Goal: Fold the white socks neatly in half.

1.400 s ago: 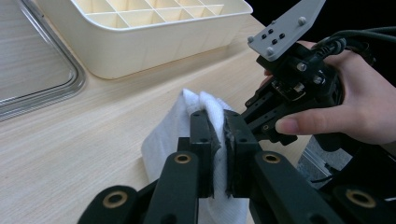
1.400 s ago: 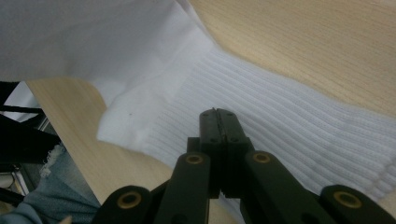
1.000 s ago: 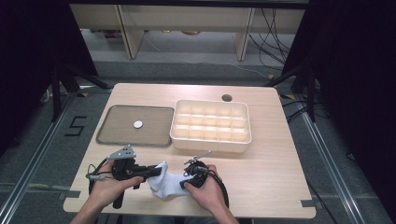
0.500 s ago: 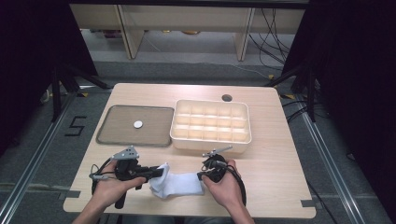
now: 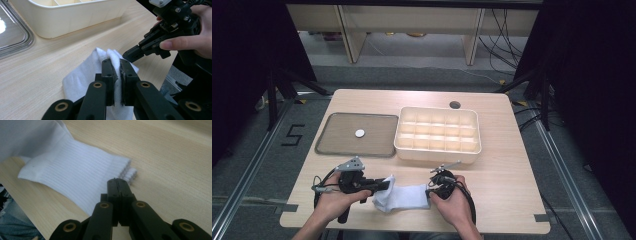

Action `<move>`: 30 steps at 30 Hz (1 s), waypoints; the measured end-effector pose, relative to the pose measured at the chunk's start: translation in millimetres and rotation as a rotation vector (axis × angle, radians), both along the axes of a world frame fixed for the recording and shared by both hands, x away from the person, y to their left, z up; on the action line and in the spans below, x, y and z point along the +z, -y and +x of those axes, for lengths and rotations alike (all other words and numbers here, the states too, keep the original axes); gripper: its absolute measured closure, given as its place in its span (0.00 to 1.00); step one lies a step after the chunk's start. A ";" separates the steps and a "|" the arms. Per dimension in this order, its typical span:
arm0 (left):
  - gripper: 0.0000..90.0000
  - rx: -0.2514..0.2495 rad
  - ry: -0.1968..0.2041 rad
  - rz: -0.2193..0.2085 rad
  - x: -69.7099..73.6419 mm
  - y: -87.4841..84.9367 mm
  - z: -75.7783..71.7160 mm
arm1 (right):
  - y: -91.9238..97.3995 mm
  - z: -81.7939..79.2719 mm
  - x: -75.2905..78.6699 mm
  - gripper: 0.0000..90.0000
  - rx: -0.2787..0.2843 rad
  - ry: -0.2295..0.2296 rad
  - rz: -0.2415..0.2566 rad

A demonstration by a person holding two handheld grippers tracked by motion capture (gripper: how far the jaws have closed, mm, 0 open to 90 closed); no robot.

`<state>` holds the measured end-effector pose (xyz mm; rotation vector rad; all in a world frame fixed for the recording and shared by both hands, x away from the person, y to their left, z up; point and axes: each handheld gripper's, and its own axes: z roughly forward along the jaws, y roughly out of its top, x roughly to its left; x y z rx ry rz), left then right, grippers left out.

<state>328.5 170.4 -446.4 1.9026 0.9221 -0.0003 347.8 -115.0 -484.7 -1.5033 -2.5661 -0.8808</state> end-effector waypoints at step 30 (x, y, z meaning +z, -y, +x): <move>0.92 -0.008 0.021 0.101 -13.1 26.1 8.7 | -7.3 -5.0 3.4 0.99 -0.007 0.016 0.015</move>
